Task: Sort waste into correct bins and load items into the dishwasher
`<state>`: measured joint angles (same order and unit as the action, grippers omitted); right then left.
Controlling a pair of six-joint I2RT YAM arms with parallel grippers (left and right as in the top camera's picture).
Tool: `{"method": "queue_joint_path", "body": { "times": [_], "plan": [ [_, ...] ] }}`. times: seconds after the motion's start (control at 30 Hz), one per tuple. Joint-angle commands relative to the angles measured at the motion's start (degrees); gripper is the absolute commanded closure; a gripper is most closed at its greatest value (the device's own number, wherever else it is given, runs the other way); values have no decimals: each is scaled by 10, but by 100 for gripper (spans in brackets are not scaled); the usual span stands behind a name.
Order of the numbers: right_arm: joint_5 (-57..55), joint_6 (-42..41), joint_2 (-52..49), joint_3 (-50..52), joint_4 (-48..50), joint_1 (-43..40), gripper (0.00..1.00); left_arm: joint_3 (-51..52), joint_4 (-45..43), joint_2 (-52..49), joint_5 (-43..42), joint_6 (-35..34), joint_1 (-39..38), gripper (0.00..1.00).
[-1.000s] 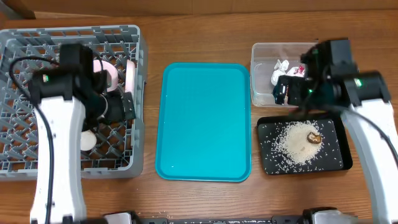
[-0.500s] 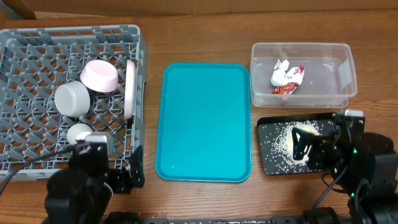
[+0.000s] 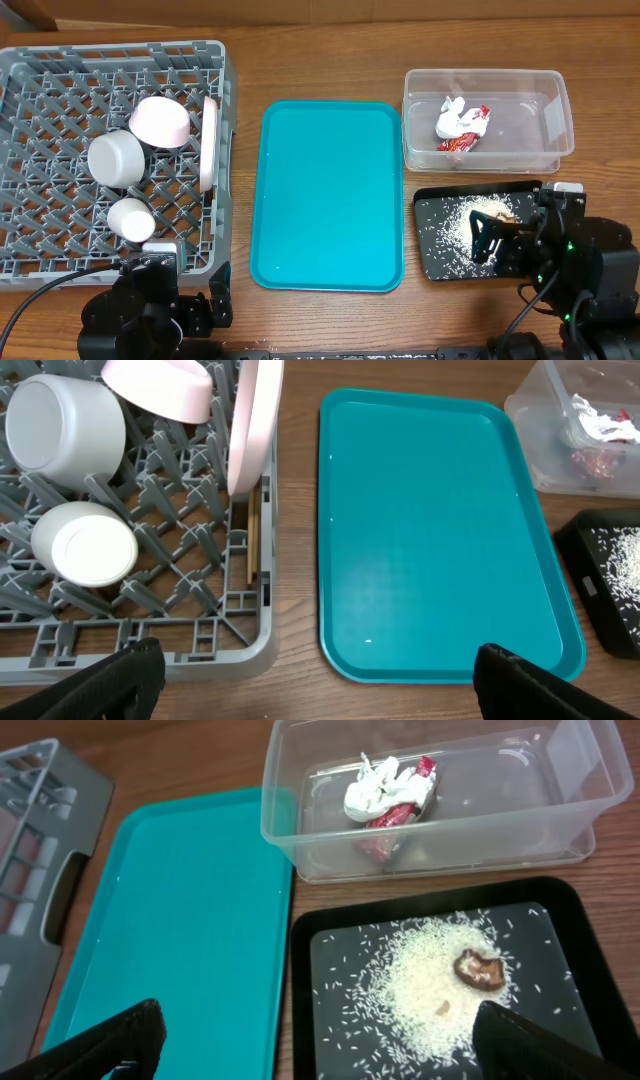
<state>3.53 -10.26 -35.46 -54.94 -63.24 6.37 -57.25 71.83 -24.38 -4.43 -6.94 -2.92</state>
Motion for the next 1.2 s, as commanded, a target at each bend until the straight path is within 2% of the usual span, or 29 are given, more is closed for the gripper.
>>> {"method": "queue_joint_path", "body": {
  "times": [0.0, 0.1, 0.33, 0.43, 0.57, 0.67, 0.8, 1.17],
  "plan": [
    [-22, 12, 35, 9, 8, -7, 0, 5, 0, 2, 4, 10, -2, 0],
    [-22, 16, 97, 63, 90, -20, 0, 5, 0, 2, 4, 10, -2, 0],
    [7, 15, 297, 326, 392, -23, 0, 5, 0, 2, 4, 10, -2, 0],
    [11, 15, 345, 417, 525, -23, 0, 5, 0, 2, 4, 10, -2, 0],
    [10, 16, 353, 505, 671, -23, 0, 5, 0, 2, 4, 9, -2, 0],
    [10, 16, 353, 548, 696, -30, 0, 5, 0, 2, 4, 10, -2, 0],
    [12, 15, 353, 545, 584, -33, 0, 5, 0, 2, 4, 10, -2, 0],
    [10, 15, 351, 544, 588, -32, 0, 5, 0, 2, 4, 10, -2, 0]
  ]
}}
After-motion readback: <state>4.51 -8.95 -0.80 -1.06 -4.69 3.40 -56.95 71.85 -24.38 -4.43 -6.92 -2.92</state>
